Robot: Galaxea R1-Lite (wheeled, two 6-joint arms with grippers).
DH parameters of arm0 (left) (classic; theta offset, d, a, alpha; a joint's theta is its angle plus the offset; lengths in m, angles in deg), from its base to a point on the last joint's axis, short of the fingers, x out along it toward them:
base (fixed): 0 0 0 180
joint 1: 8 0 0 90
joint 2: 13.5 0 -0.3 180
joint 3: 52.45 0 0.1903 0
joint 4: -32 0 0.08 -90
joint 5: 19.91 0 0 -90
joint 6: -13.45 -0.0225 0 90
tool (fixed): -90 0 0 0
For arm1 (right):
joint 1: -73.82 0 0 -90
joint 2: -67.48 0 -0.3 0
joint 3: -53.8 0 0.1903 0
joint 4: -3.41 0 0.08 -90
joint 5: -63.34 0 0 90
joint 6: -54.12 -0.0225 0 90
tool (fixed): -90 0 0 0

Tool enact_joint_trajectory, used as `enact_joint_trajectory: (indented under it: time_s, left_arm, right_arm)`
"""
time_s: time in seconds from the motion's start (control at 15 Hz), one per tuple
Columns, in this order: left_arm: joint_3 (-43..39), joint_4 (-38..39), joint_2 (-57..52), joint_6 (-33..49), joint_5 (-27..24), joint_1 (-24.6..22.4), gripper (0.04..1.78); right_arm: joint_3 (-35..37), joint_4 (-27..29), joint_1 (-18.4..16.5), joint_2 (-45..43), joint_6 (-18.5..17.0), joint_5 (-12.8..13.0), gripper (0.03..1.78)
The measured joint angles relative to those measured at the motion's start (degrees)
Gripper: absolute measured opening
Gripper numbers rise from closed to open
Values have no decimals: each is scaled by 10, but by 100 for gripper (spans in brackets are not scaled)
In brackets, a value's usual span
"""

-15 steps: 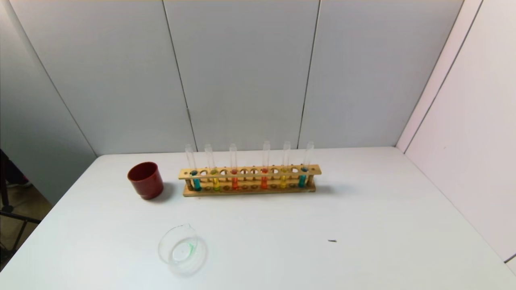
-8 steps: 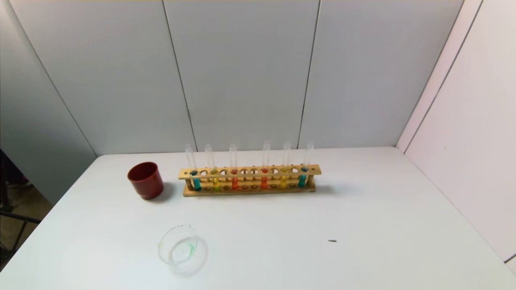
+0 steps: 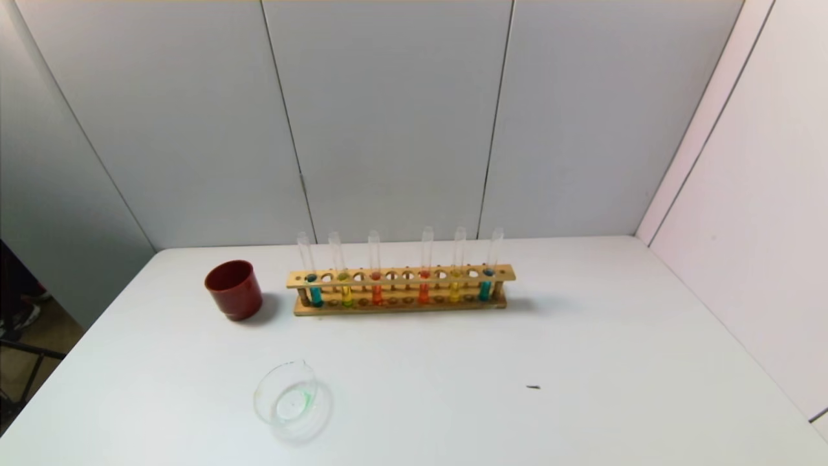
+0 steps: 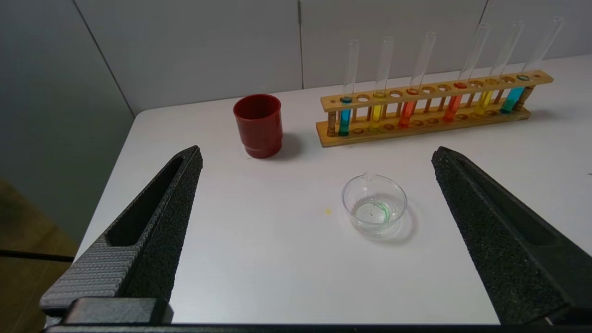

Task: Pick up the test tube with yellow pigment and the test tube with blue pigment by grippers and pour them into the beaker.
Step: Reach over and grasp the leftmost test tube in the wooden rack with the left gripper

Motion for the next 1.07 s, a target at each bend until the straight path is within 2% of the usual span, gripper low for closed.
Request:
enact_joint_trajectory:
  time_s: [0.2, 0.33, 1.07]
  left_arm:
    - [54, 11, 89, 0, -3, 0, 175]
    - [73, 47, 155, 1, -8, 0, 175]
    - [122, 366, 568, 5, -8, 36, 175]
  right_arm:
    - [0, 0, 0, 0, 0, 0, 170]
    - [0, 0, 0, 0, 0, 0, 170]
    - [0, 0, 0, 0, 0, 0, 170]
